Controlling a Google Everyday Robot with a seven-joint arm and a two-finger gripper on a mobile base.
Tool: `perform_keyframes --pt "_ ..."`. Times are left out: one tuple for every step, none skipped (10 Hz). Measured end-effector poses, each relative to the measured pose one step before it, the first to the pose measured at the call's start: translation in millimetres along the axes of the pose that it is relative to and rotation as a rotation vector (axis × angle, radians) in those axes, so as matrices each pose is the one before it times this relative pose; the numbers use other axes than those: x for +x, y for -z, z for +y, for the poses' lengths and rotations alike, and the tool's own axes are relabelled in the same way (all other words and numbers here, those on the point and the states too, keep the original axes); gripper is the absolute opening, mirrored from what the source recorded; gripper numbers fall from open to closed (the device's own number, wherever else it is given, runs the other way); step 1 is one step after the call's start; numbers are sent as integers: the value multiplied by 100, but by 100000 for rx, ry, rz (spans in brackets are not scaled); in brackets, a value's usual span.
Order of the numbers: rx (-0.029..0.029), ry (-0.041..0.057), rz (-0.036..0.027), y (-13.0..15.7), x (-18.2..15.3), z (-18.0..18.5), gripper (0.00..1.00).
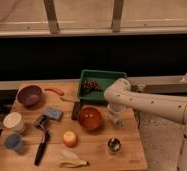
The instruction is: Wipe table surface with towel
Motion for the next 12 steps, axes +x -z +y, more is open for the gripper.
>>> perform_keyframes --pt "-636 3955 -261 -24 -465 1885 0" --pt "-618 1688 -217 -32 -30 1592 0" --pt "-538 1249 130 -92 267 1992 0" --pt "113 -202 254 -50 745 2039 0" --pt "583 -1140 416 -5 777 847 0" --pt "905 -1718 324 96 896 603 0" --pt "861 -2359 569 70 861 142 0" --pt "370 -1583 210 51 341 -224 0" --pt "498 -2221 378 29 404 -817 0" --pt "553 -2224 342 41 206 -1417 0" --pt "835 -1434 480 85 -246 -2180 0" --pt "296 -419 199 70 -633 -1675 0"
